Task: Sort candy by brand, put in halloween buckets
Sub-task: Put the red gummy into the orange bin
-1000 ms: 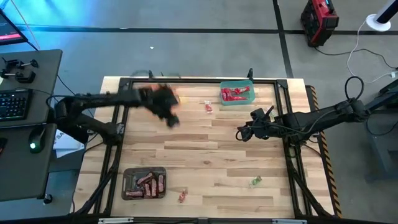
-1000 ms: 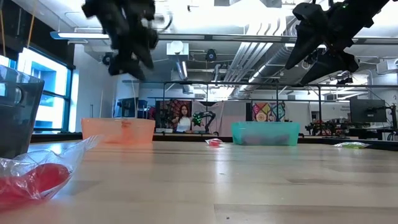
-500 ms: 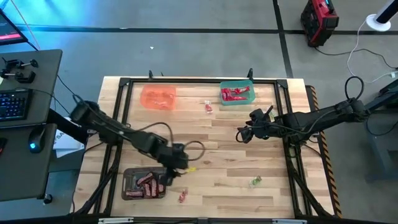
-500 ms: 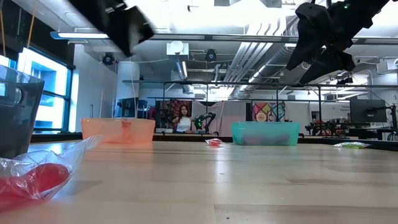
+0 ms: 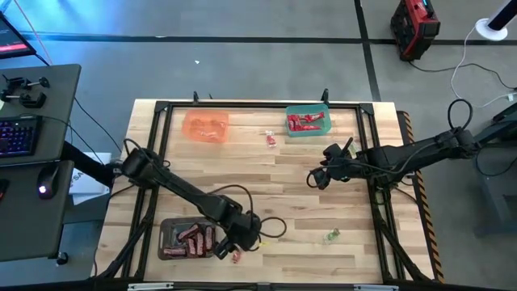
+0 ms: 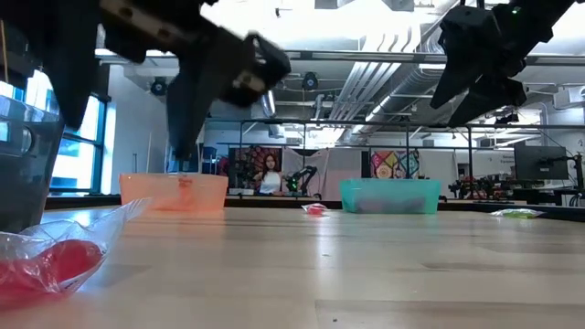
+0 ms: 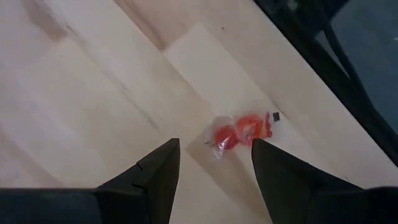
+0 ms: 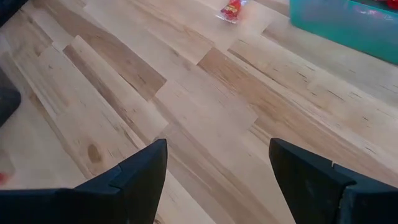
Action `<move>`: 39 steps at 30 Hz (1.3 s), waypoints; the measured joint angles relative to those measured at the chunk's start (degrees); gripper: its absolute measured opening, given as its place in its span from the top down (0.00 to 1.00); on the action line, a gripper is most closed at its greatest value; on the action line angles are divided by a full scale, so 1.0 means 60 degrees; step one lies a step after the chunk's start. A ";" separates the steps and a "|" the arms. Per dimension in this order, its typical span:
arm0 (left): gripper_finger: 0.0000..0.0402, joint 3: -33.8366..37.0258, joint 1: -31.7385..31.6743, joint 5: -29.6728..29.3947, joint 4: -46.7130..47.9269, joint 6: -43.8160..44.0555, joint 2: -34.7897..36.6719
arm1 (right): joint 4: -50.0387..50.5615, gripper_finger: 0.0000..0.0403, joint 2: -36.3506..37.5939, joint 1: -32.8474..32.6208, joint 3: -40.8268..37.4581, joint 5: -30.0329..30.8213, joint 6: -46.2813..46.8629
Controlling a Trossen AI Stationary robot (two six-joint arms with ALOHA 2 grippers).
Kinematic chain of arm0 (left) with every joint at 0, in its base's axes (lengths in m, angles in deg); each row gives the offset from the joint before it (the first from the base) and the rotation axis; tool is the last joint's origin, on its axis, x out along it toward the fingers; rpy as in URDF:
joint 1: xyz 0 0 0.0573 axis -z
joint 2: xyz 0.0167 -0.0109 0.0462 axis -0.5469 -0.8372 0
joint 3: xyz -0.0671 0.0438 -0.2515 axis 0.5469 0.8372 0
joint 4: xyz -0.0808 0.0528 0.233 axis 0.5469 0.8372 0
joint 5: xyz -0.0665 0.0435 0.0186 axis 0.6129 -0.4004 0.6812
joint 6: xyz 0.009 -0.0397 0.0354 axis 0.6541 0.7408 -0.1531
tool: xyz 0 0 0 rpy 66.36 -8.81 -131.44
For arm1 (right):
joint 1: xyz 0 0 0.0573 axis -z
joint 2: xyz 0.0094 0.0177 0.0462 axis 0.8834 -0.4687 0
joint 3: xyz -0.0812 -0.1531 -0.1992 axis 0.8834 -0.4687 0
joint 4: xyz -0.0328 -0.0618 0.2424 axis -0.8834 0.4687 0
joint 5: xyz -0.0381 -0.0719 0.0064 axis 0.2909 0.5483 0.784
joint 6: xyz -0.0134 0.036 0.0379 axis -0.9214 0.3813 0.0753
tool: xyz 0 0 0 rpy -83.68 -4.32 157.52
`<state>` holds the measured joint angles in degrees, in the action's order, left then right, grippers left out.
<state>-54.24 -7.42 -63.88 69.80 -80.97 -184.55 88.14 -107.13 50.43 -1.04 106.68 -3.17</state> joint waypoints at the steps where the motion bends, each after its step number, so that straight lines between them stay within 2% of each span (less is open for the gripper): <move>1: 0.53 0.0000 0.0000 0.0128 -0.0057 -0.0069 -0.0124 | 0.0010 0.32 0.0000 0.0000 -0.0006 -0.0001 -0.0004; 12: 0.55 0.0022 0.0029 0.0278 -0.0620 -0.0321 -0.0814 | 0.0105 0.32 0.0000 0.0000 -0.0012 -0.0001 -0.0251; 16: 0.66 0.0042 0.0027 0.0329 -0.0652 -0.0229 -0.0872 | 0.0107 0.32 0.0004 0.0000 -0.0012 0.0021 -0.0251; 21: 0.95 0.0029 -0.0011 0.0814 -0.0785 0.0297 -0.0871 | 0.0137 0.32 0.0000 0.0000 -0.0012 0.0024 -0.0251; 28: 1.00 0.0032 -0.0198 0.0877 -0.0610 0.1077 -0.0802 | 0.0134 0.32 0.0000 0.0000 -0.0012 0.0035 -0.0210; 34: 1.00 0.0044 -0.1305 0.0694 0.0380 0.1156 0.0319 | 0.0137 0.32 0.0000 0.0000 -0.0012 0.0051 -0.0218; 39: 1.00 0.0033 -0.2803 -0.0174 0.1174 0.0866 0.2032 | 0.0157 0.32 0.0000 0.0000 -0.0012 0.0297 -0.0216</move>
<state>-54.04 -24.23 -64.92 76.85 -75.77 -172.36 89.08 -107.13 50.43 -1.11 108.46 -4.47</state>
